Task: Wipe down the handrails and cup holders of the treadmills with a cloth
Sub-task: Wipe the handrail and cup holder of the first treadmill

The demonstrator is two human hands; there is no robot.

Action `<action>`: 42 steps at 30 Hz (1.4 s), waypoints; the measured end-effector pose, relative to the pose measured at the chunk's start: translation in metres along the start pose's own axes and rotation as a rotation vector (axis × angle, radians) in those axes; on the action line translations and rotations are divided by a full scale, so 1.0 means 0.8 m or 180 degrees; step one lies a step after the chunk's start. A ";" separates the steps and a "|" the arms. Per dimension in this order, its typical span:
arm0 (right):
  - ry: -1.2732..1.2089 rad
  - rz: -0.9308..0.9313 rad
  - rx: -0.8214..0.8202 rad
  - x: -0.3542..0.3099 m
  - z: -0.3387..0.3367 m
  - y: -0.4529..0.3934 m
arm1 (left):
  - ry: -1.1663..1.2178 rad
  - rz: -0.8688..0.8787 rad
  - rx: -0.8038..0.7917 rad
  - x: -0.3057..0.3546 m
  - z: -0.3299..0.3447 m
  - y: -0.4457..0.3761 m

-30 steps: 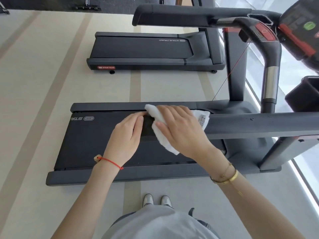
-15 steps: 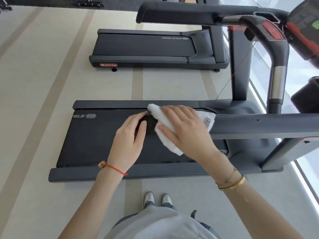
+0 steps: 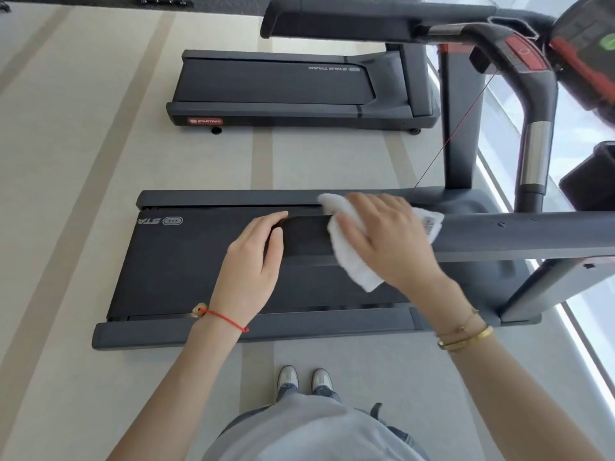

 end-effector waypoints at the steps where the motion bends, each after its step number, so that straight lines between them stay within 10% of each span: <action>1: 0.0061 0.0262 0.0026 0.018 -0.005 0.001 | -0.0013 -0.0008 -0.0016 0.001 0.000 0.000; 11: -0.0127 -0.0351 0.0022 -0.041 0.010 0.005 | -0.0095 -0.0003 -0.0127 0.009 0.000 -0.004; 17: 0.0301 0.0856 0.0413 0.060 -0.019 0.030 | -0.0431 0.0199 -0.0244 0.034 0.009 -0.007; 24: -0.0093 -0.0176 0.0434 0.026 -0.002 0.035 | -0.1089 0.0677 -0.0230 0.086 0.052 -0.020; 35: 0.0262 0.0564 0.0746 0.249 -0.065 0.102 | -0.1326 0.0566 -0.0086 0.163 0.159 -0.025; 42: 0.0037 -0.0330 0.0385 0.193 -0.042 0.092 | -0.1705 0.0468 0.0136 0.201 0.216 -0.026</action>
Point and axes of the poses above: each hand's wrist, its own y-axis away from the middle knuckle, its own z-axis out of the palm, x = y × z, the point moved 4 cm from there along -y, towards the middle knuckle, and after that the axes turned 3 degrees about -z, right-handed, at the moved point
